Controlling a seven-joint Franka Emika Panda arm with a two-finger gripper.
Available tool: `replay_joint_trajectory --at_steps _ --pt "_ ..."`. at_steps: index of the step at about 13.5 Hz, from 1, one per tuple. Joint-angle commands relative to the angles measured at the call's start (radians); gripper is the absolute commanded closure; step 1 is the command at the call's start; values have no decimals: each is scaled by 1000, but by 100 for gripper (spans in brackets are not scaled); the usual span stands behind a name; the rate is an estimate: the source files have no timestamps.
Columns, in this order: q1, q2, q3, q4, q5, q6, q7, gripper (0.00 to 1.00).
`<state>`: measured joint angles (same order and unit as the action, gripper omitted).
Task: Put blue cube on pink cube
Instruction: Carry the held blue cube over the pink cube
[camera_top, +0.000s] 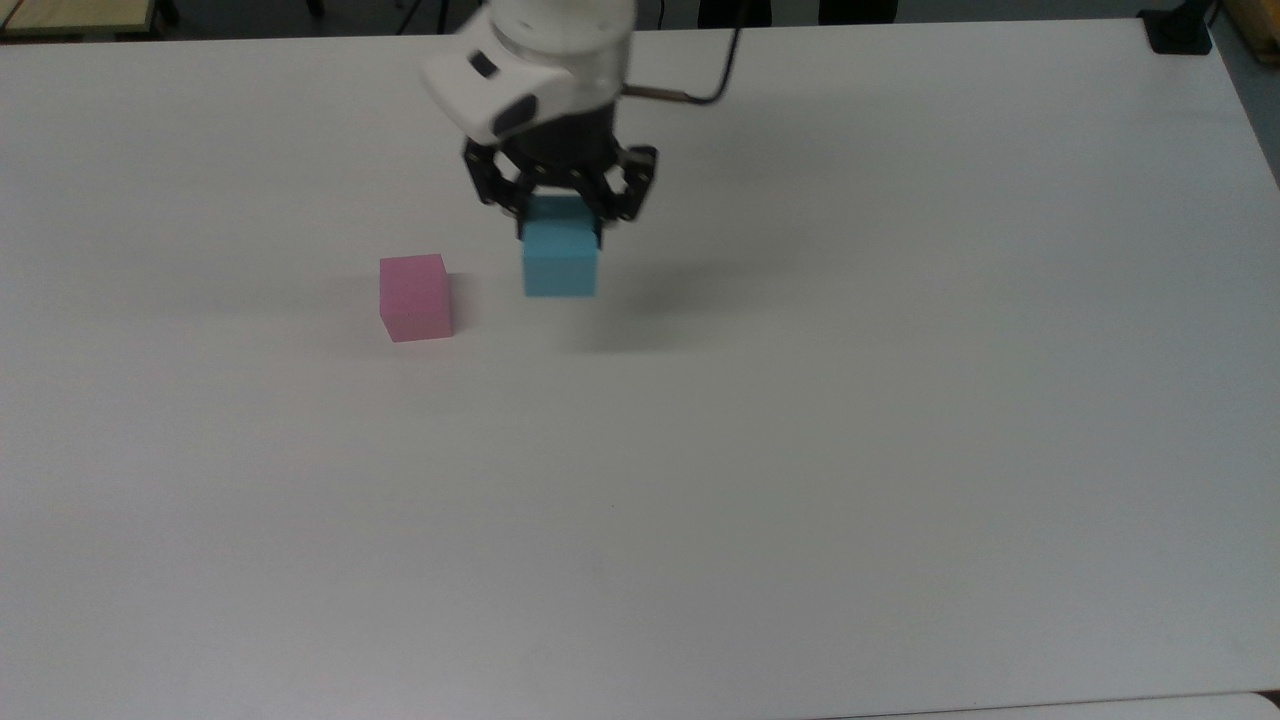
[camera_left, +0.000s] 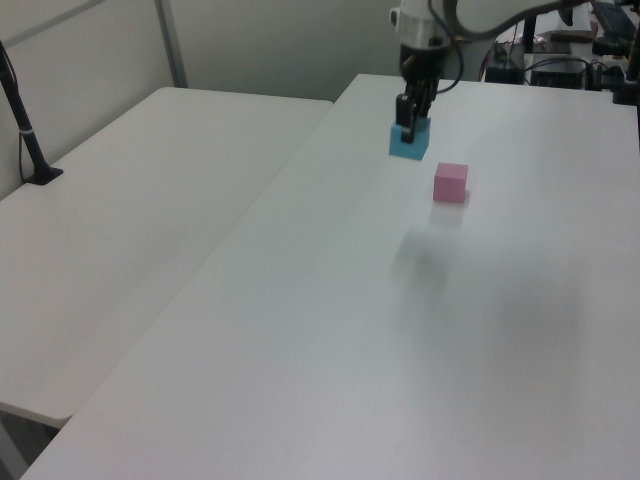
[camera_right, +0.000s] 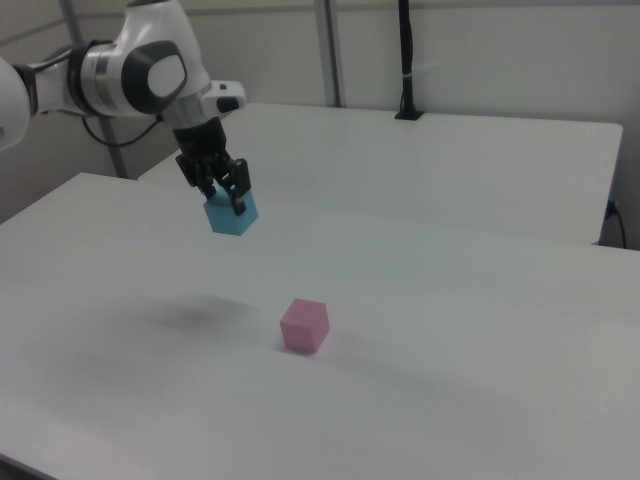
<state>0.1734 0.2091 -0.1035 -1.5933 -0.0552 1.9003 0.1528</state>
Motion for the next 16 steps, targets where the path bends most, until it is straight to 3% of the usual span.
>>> replay_joint_trajectory --at_steps 1,6,9,16 --pt "-57 -77 -27 -20 6 -70 -168 38" --pt "-166 -83 -25 -34 12 -67 -248 38" --pt "-224 -83 -27 -89 60 -57 -303 38" --pt "-232 -76 -30 -266 43 192 -312 37"
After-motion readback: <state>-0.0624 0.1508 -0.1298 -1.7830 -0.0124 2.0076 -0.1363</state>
